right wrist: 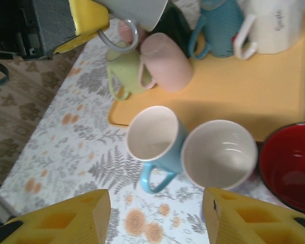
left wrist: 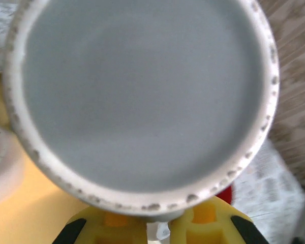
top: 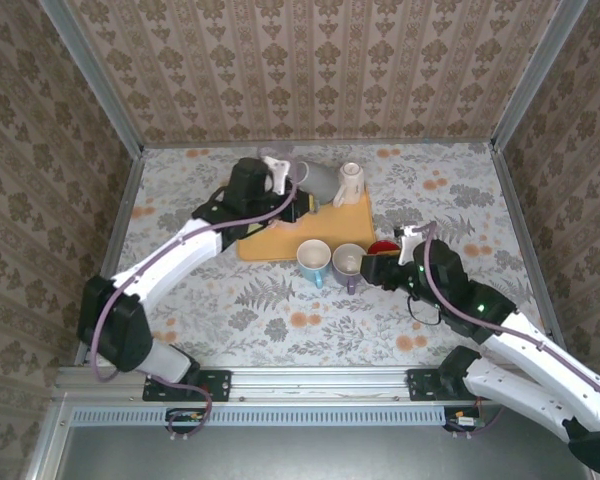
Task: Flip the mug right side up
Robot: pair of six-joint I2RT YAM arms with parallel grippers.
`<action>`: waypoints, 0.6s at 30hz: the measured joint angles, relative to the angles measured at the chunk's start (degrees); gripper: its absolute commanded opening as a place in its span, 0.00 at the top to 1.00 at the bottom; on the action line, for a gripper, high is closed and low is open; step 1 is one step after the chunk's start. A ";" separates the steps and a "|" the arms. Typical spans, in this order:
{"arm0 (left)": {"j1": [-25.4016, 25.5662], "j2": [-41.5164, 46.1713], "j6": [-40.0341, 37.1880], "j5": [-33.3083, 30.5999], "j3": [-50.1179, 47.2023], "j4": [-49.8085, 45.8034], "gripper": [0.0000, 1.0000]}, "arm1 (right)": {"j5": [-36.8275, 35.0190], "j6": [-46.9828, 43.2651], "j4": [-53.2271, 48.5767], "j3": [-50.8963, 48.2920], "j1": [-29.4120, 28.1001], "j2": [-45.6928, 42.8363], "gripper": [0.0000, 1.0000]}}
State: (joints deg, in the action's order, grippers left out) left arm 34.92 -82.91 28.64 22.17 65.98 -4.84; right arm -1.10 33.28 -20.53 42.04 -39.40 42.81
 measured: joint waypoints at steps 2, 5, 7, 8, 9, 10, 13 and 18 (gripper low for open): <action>-1.62 2.64 5.64 4.02 -5.90 9.73 1.00 | 3.96 1.33 2.60 0.42 0.87 1.64 0.47; -2.67 3.74 13.97 8.48 -12.13 22.73 1.00 | 10.95 4.90 7.76 0.46 3.34 3.89 0.43; -2.64 3.80 19.41 10.86 -15.28 30.77 1.00 | 16.17 8.68 13.07 0.46 5.60 6.08 0.40; -2.60 3.80 22.69 11.93 -16.87 35.36 1.00 | 18.75 11.17 16.44 0.46 6.78 7.48 0.37; -2.49 3.80 25.35 12.70 -18.03 38.93 1.00 | 20.74 12.87 19.15 0.46 7.65 8.63 0.36; -2.38 3.80 28.50 13.46 -19.15 42.99 1.00 | 22.91 15.06 22.36 0.46 8.55 10.05 0.34; -2.23 3.80 36.24 14.78 -21.00 53.79 1.00 | 27.85 19.39 29.05 0.74 9.99 13.88 0.31; -1.25 3.80 43.95 15.34 -21.70 66.14 1.00 | 32.02 23.04 34.80 2.93 10.29 18.16 0.32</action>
State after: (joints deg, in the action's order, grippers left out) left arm 33.67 -79.11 72.60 37.52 44.27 61.30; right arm 30.92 56.31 14.26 44.97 -29.10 60.97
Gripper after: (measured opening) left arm 0.105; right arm 0.682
